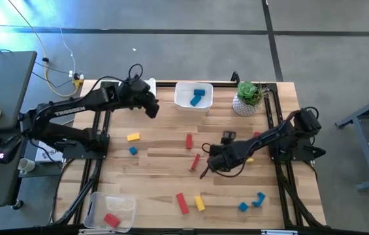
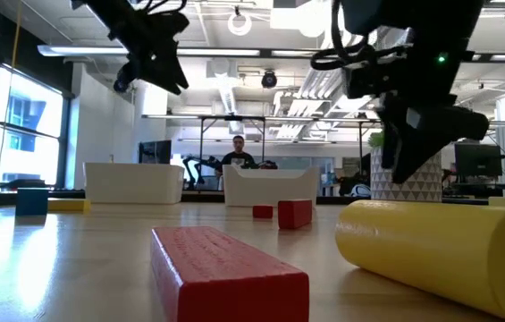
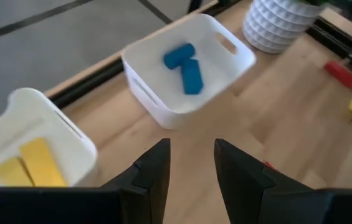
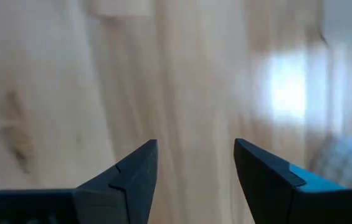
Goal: Sort & place blocks by color
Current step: Put the red block into the transparent bin
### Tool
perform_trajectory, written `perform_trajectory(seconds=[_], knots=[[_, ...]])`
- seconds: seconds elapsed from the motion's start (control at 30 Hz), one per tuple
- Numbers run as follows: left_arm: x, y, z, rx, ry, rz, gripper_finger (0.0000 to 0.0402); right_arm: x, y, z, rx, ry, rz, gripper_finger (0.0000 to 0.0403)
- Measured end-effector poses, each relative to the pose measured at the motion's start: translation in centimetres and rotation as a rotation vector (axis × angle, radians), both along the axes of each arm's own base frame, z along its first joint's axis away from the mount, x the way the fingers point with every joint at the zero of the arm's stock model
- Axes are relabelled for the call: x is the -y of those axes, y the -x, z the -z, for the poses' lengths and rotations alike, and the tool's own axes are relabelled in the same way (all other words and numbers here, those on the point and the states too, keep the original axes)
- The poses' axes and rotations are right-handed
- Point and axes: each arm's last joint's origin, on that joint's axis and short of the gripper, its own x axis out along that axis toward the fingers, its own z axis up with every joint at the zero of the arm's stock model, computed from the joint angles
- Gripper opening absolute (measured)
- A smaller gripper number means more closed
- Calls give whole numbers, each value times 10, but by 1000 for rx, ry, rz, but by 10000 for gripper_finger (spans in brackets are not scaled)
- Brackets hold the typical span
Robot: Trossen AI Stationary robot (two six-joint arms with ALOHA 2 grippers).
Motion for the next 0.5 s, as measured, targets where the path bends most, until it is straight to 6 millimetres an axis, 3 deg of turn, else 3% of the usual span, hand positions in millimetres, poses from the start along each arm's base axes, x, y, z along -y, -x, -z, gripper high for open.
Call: perform_trajectory(seconds=[0.5], knots=[[48, -8, 3, -18, 129, 136, 111, 0, -36, -5, 51, -76, -700, 196]])
